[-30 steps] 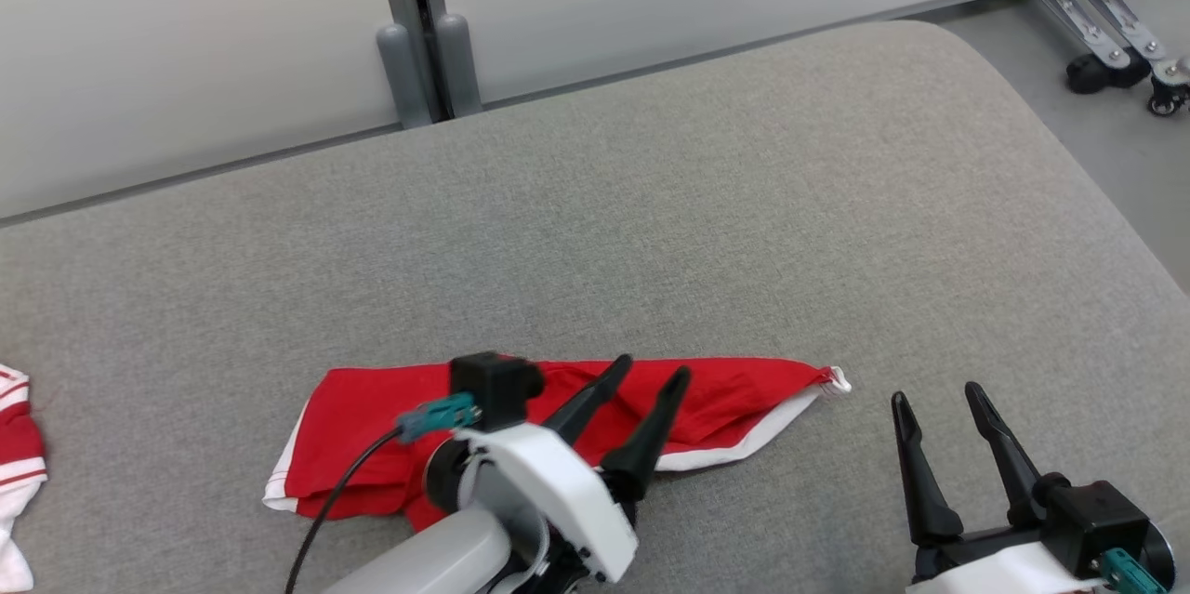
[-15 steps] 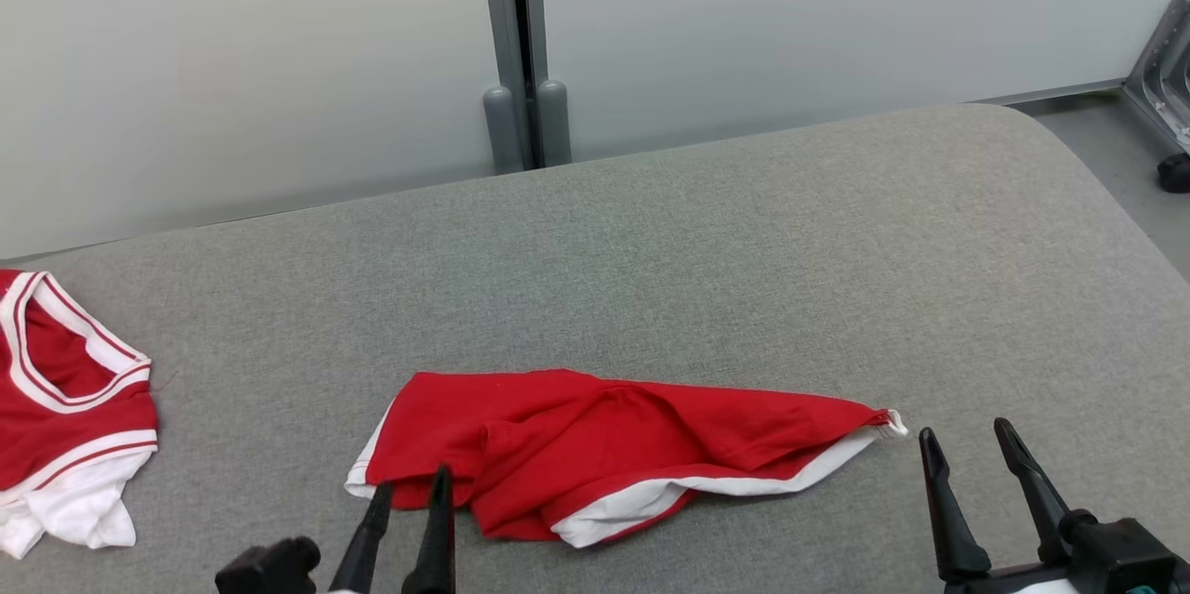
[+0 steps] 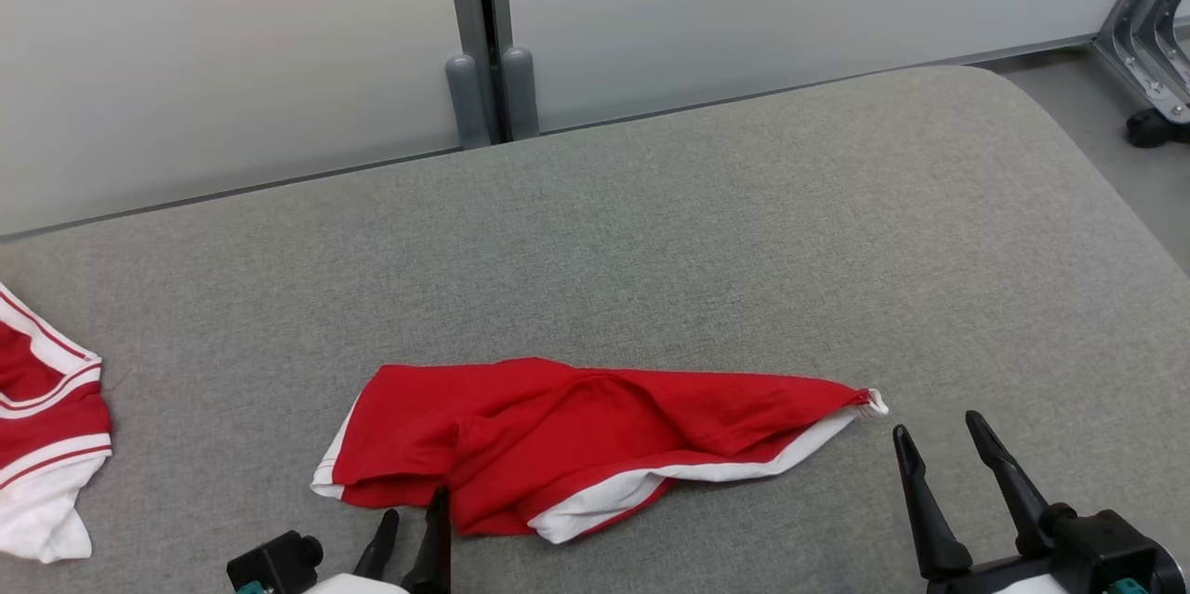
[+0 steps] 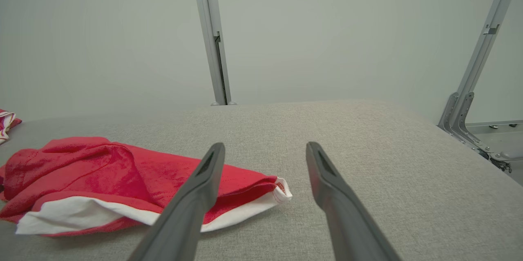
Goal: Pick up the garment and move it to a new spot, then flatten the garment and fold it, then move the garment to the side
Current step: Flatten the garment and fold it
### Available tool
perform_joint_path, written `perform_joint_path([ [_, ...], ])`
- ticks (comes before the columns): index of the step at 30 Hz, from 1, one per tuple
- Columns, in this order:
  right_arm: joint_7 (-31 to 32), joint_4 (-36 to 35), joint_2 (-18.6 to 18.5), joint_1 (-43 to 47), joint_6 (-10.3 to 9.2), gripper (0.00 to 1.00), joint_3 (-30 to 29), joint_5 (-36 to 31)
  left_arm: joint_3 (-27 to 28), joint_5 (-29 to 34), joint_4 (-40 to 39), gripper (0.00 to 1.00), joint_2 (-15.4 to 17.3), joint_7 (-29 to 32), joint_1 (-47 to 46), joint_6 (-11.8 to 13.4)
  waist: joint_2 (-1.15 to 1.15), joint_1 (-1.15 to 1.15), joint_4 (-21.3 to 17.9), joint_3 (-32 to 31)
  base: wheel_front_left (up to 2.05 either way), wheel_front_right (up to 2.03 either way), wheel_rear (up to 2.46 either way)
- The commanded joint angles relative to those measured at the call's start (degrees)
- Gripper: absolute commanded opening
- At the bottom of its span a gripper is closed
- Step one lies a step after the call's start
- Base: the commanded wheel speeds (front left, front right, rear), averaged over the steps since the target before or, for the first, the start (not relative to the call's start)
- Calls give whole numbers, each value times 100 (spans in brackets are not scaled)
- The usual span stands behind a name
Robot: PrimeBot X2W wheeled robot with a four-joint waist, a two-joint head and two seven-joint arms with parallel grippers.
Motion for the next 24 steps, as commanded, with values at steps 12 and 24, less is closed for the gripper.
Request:
perform_joint_path([
  [12,-28,-15,34,-269,1,100,-14,62,688,-1166,744,0,-425,226,-658,-763,0,0,-170,440,0,0,0],
  [24,-28,58,50,-247,1,100,-55,36,1084,-1046,178,0,-297,-179,-919,-1156,0,0,-117,351,0,0,0],
])
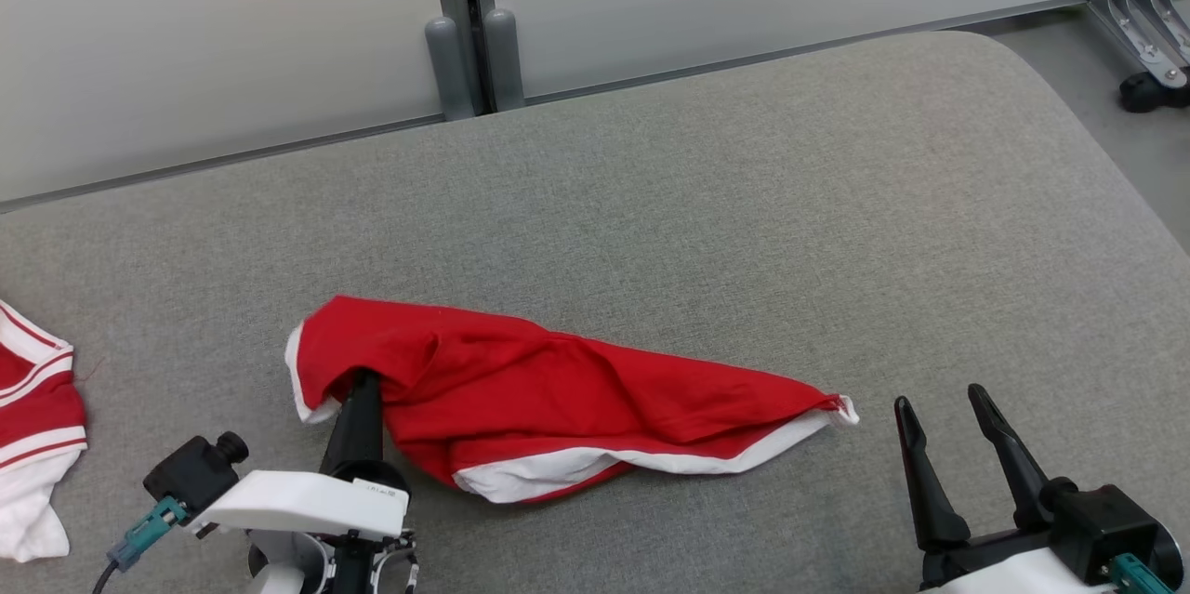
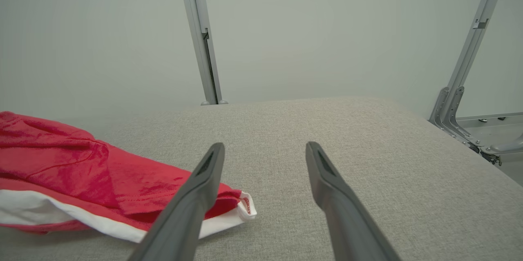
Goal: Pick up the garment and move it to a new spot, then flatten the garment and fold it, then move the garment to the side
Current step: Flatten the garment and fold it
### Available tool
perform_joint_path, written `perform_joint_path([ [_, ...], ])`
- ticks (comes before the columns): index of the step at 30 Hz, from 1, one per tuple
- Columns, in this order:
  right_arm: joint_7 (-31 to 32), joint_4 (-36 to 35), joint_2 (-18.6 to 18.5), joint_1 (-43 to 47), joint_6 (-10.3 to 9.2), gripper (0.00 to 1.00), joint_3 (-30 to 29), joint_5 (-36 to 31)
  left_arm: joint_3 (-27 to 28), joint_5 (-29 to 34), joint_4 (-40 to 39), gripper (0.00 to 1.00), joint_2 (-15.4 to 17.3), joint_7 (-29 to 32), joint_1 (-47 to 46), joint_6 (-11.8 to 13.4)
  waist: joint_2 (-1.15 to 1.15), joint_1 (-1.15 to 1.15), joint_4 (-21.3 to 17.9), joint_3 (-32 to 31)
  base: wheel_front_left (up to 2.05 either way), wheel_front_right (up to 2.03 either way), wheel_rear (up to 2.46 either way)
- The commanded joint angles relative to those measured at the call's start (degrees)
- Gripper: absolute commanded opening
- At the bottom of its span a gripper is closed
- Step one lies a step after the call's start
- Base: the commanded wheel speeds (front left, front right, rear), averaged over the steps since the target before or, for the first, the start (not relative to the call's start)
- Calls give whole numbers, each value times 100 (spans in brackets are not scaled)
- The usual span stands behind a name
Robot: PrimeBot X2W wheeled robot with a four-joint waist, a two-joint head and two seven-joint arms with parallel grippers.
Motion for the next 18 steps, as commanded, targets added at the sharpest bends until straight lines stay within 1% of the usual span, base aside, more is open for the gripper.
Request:
perform_joint_path([
  [1,-28,12,-12,43,1,100,-10,-15,44,54,-229,0,34,-30,-56,-19,0,0,12,-49,0,0,0],
  [4,-29,19,-6,54,1,100,6,-15,7,231,-881,0,142,-32,120,195,0,0,14,-95,0,0,0],
  [9,-28,8,8,59,1,100,23,16,-280,539,-2100,0,413,356,407,741,0,0,-28,-102,0,0,0],
  [11,-28,-8,17,20,1,100,19,36,-410,752,-2395,0,580,572,440,1033,0,0,-56,-43,0,0,0],
  [13,-28,-18,24,-29,1,100,31,52,-556,974,-2535,0,685,782,253,1285,0,0,-87,34,0,0,0],
  [14,-28,-18,28,-54,1,100,49,50,-643,1072,-2541,0,718,913,128,1371,0,0,-111,78,0,0,0],
  [16,-28,0,32,-125,1,100,88,61,-777,1132,-2451,0,664,1143,-171,1485,0,0,-170,176,0,0,0],
  [18,-28,10,42,-197,1,100,145,90,-927,1245,-2179,0,643,1373,-541,1549,0,0,-251,278,0,0,0],
])
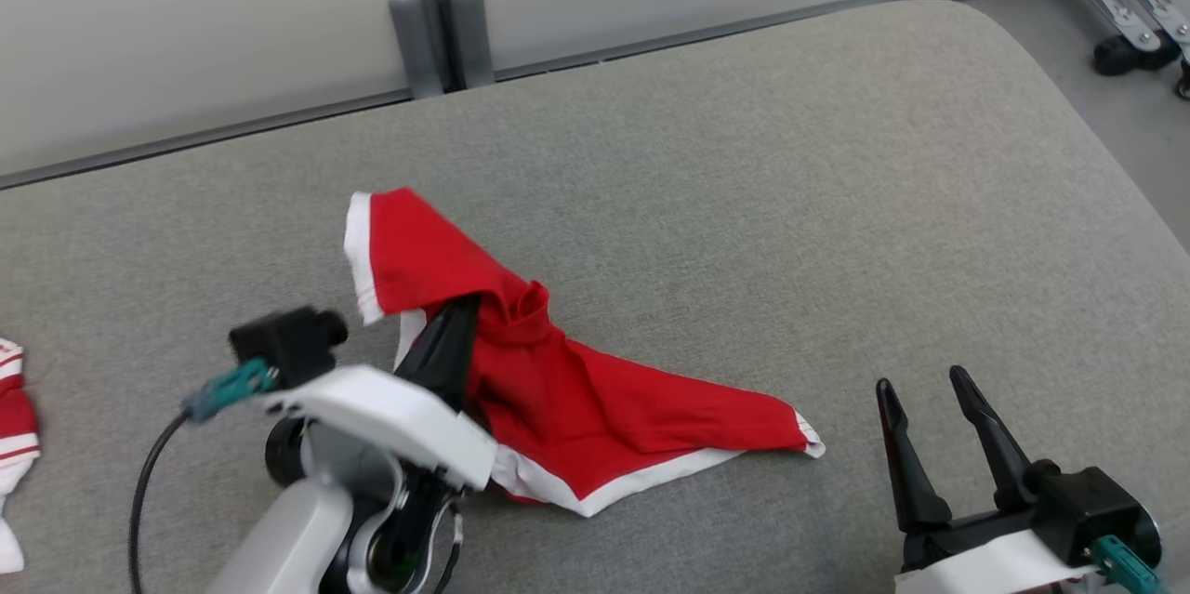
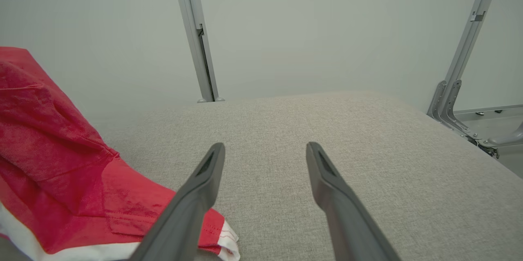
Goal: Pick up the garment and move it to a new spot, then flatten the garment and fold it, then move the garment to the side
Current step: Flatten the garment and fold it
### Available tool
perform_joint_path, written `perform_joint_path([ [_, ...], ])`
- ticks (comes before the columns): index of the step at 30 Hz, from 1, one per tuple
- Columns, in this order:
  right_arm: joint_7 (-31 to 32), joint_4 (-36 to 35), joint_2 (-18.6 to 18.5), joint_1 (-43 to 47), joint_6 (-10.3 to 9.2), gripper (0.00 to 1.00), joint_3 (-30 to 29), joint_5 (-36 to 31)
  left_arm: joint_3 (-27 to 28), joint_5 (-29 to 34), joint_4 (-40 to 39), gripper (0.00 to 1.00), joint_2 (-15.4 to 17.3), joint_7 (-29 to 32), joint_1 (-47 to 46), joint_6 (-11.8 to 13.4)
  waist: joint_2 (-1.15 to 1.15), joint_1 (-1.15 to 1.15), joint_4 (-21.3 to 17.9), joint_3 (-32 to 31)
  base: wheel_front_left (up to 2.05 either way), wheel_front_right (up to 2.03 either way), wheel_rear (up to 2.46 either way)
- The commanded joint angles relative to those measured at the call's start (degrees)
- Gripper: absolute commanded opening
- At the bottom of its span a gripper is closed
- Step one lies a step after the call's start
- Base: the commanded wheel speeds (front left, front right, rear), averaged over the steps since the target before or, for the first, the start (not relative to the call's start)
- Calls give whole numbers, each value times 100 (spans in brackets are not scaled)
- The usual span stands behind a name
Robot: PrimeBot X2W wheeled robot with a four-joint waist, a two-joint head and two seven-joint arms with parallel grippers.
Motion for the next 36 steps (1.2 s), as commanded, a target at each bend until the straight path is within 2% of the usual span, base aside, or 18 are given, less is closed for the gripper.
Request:
perform_joint_path([
  [1,-28,10,-2,-92,1,100,32,43,-63,24,247,0,-53,136,-306,43,0,0,-133,139,0,0,0],
  [5,-28,39,4,-242,1,100,73,84,-314,339,1261,0,-146,433,-1105,138,0,0,-348,352,0,0,0],
  [6,-28,59,8,-296,1,100,93,101,-391,528,1825,0,-156,452,-1447,165,0,0,-457,443,0,0,0],
  [8,-28,67,12,-319,1,100,89,116,-439,628,2341,2,-209,414,-1709,125,0,0,-526,504,0,0,0],
  [9,-28,71,14,-322,1,100,83,123,-474,705,2589,12,-196,388,-1826,106,0,0,-546,524,0,0,0],
  [11,-28,85,15,-306,1,100,56,131,-546,770,3060,65,-238,369,-1990,35,0,0,-559,537,0,0,0],
  [12,-29,95,17,-296,1,100,52,127,-597,843,3254,100,-232,358,-2062,-5,0,0,-558,535,0,0,0],
  [15,-28,114,18,-272,1,100,46,116,-625,910,3588,100,-194,271,-2195,-71,0,0,-544,509,0,0,0],
  [17,-28,135,17,-240,1,100,10,91,-606,918,3847,100,-180,76,-2192,-207,0,0,-481,401,0,0,0],
  [23,-28,126,16,-90,1,100,-36,21,-457,836,3561,100,-37,-480,-1681,-313,0,0,-321,95,0,0,0],
  [26,-28,112,14,50,1,100,-91,-25,-325,787,3025,100,95,-815,-1097,-179,0,0,-218,-100,0,0,0],
  [31,-29,55,-2,273,1,100,-179,-87,-212,847,1857,100,410,-1144,159,328,0,0,-36,-322,0,0,0],
  [36,-28,-19,-46,371,1,100,-171,-78,-438,1128,1093,100,613,-1248,1012,699,0,0,136,-341,0,0,0],
])
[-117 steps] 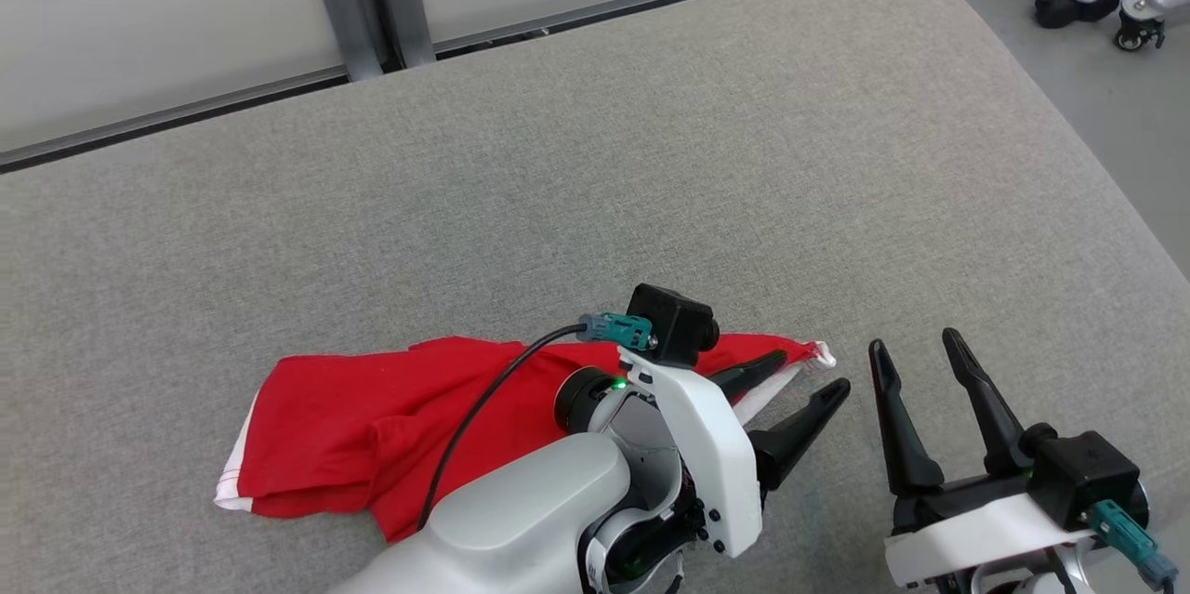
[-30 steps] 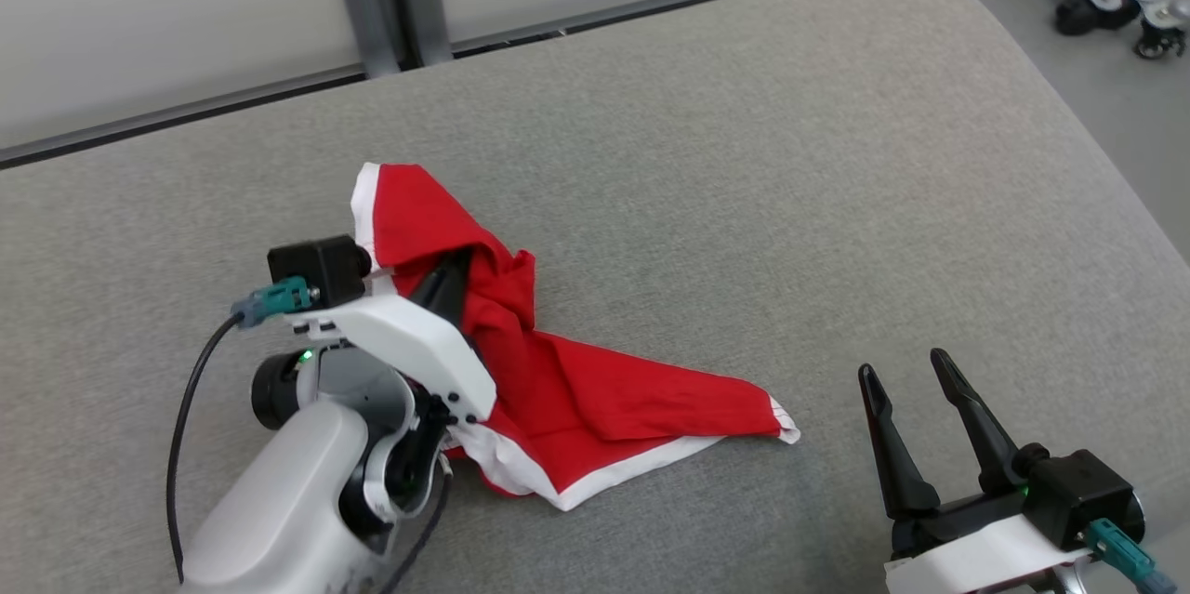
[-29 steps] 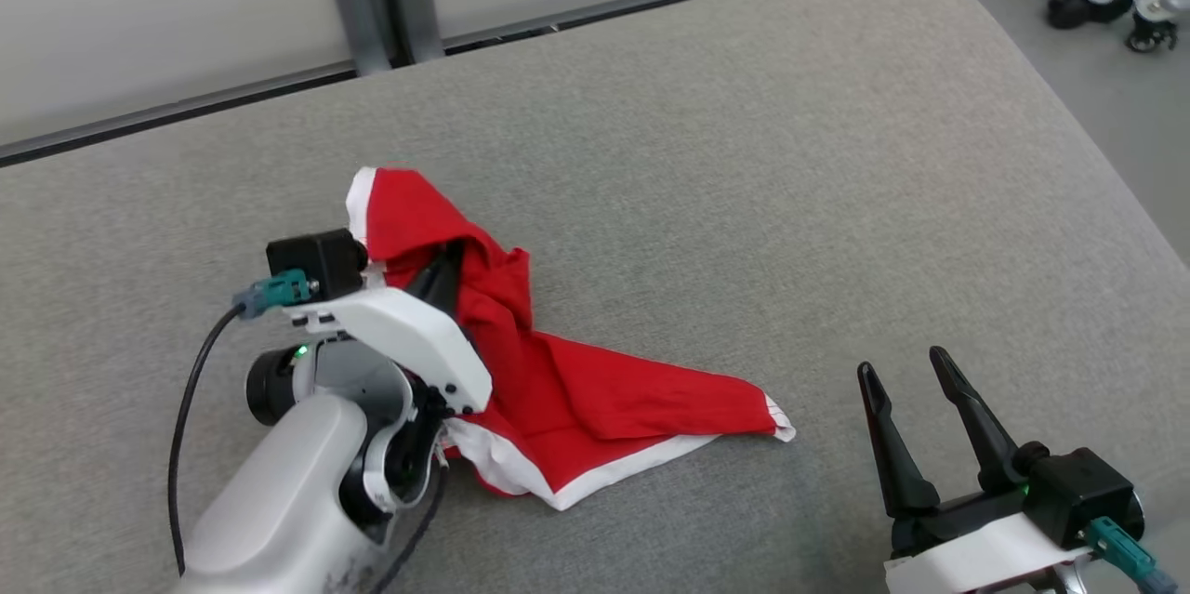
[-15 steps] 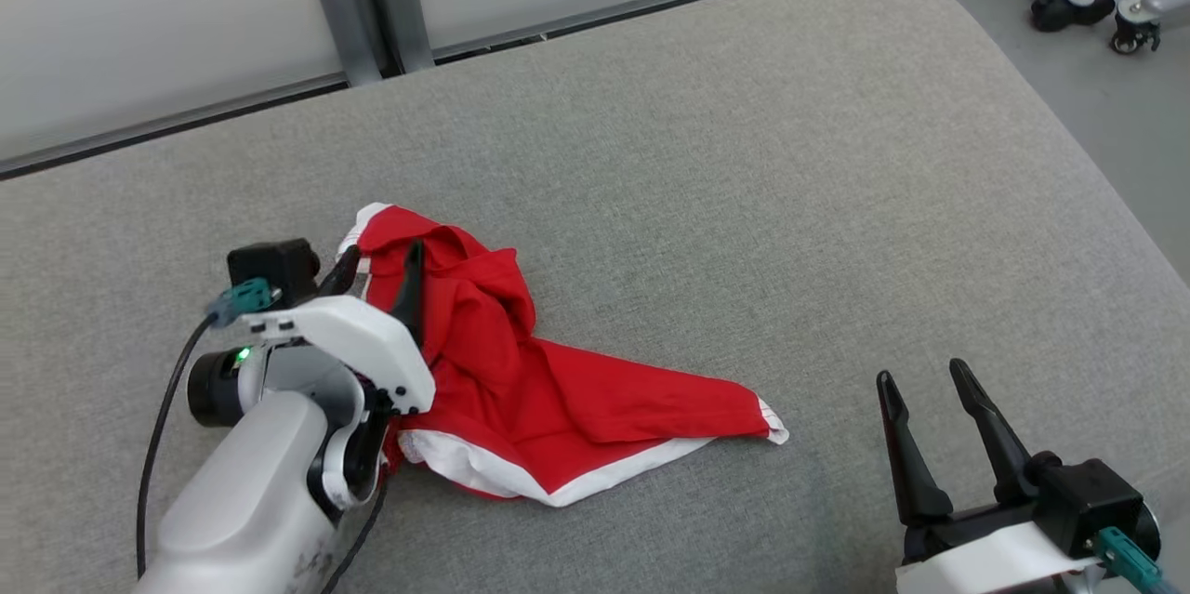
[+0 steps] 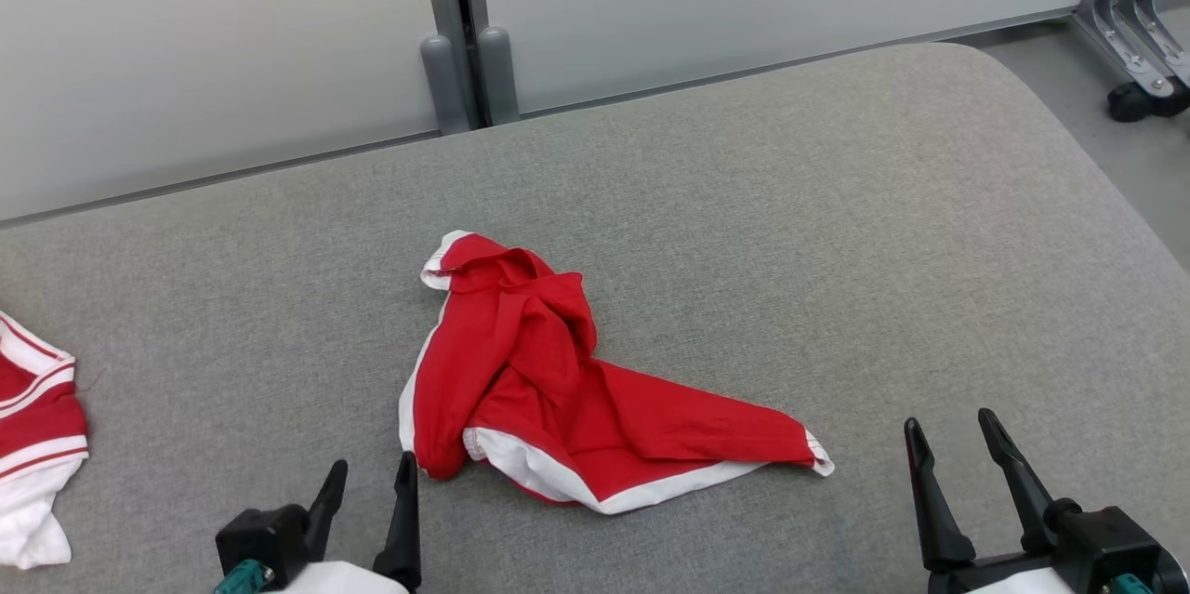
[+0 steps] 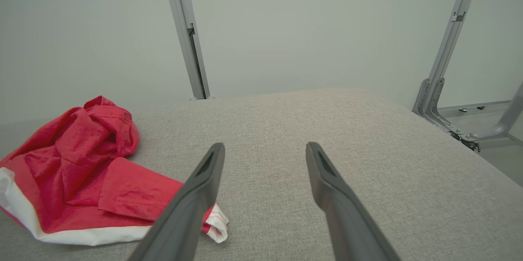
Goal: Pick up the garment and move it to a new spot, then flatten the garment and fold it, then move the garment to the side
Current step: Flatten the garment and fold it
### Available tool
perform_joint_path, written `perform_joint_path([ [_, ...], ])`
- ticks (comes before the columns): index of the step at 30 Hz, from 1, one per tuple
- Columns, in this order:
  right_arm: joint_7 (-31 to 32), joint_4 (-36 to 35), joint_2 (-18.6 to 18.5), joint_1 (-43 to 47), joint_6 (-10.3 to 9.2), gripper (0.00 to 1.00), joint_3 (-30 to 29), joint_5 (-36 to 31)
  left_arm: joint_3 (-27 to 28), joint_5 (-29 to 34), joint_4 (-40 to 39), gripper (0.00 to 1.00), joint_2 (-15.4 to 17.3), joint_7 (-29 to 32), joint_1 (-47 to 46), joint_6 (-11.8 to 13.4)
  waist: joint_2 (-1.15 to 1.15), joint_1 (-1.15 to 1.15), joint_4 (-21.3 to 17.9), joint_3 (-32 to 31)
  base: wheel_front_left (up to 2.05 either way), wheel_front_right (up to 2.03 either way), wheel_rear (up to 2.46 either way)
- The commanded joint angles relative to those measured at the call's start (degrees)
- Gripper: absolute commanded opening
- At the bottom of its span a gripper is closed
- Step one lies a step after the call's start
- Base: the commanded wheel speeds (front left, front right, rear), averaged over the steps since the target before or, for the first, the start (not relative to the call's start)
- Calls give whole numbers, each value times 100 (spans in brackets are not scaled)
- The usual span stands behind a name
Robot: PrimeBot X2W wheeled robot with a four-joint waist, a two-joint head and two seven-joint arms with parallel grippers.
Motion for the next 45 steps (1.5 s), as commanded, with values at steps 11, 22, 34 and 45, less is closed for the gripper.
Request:
perform_joint_path([
  [11,-29,-45,-59,-226,1,100,88,27,-515,259,818,100,-191,214,-534,-332,0,0,61,340,0,0,0],
  [22,-28,-9,-46,-228,1,100,21,20,-464,124,1572,0,-283,150,-1034,-748,0,0,26,406,0,0,0],
  [34,-28,-8,-17,-11,1,100,-51,-3,-222,-390,-366,0,482,1023,-396,-591,0,0,288,141,0,0,0],
  [45,-28,34,-1,51,1,100,39,7,-104,-520,-3405,0,1428,1958,318,155,0,0,466,-18,0,0,0],
])
